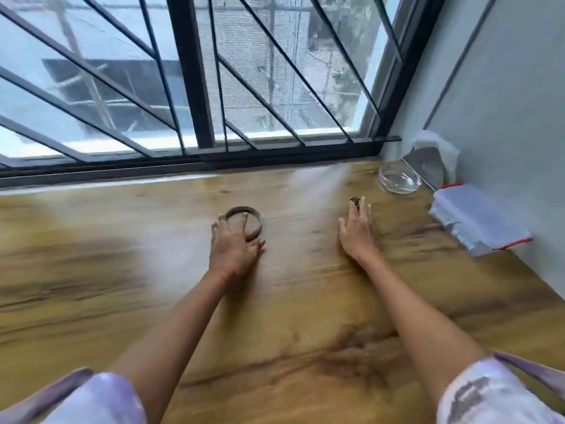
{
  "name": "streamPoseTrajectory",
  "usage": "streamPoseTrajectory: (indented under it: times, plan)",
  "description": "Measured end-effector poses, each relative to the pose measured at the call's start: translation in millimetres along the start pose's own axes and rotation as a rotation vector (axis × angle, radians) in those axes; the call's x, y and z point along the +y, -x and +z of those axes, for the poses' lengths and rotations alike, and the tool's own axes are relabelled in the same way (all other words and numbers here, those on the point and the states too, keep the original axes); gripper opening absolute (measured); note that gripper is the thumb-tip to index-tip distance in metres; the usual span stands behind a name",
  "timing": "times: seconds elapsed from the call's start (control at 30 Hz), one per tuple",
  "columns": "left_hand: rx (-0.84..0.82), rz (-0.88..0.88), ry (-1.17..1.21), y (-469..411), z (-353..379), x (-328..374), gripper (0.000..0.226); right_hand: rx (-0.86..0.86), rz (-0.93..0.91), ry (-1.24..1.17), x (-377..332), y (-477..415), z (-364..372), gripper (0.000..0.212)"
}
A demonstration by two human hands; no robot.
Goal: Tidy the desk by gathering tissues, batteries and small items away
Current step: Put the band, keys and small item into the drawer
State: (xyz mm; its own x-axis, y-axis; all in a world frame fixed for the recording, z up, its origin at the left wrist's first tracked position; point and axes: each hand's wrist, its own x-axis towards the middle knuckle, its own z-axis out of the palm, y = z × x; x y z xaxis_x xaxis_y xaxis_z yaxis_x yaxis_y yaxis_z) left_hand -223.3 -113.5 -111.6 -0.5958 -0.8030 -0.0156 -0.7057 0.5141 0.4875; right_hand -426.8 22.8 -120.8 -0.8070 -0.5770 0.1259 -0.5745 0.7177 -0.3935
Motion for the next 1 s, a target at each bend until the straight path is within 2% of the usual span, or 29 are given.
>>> streamPoseTrajectory:
  times: [0.07,0.17,0.3,0.4,0.6,0.73,0.83,1.0]
  plan:
    - [0.028,-0.038,-0.016,-13,8,-2,0.066,0.002,-0.016,0.021,9,-19,3,0.05]
    - [0.147,-0.054,0.099,-18,12,0,0.052,0.015,-0.051,0.071,14,-36,7,0.045]
    - [0.301,-0.09,0.249,-13,15,1,0.035,0.132,-0.071,0.075,12,-41,18,0.024]
    - [0.32,-0.109,0.277,-11,13,-3,0.036,0.229,-0.075,0.099,8,-36,19,0.019]
    - [0.358,-0.14,0.375,7,5,-8,0.03,0.257,-0.133,0.04,0,-10,11,0.016]
    - [0.348,-0.114,0.425,36,1,-12,0.026,0.285,-0.216,-0.081,-26,36,4,0.022]
    - [0.343,-0.089,0.465,63,-8,-21,0.025,0.29,-0.254,-0.188,-51,77,3,0.019]
    - [0.335,-0.047,0.508,119,-32,-59,0.026,0.317,-0.291,-0.289,-97,155,8,0.021]
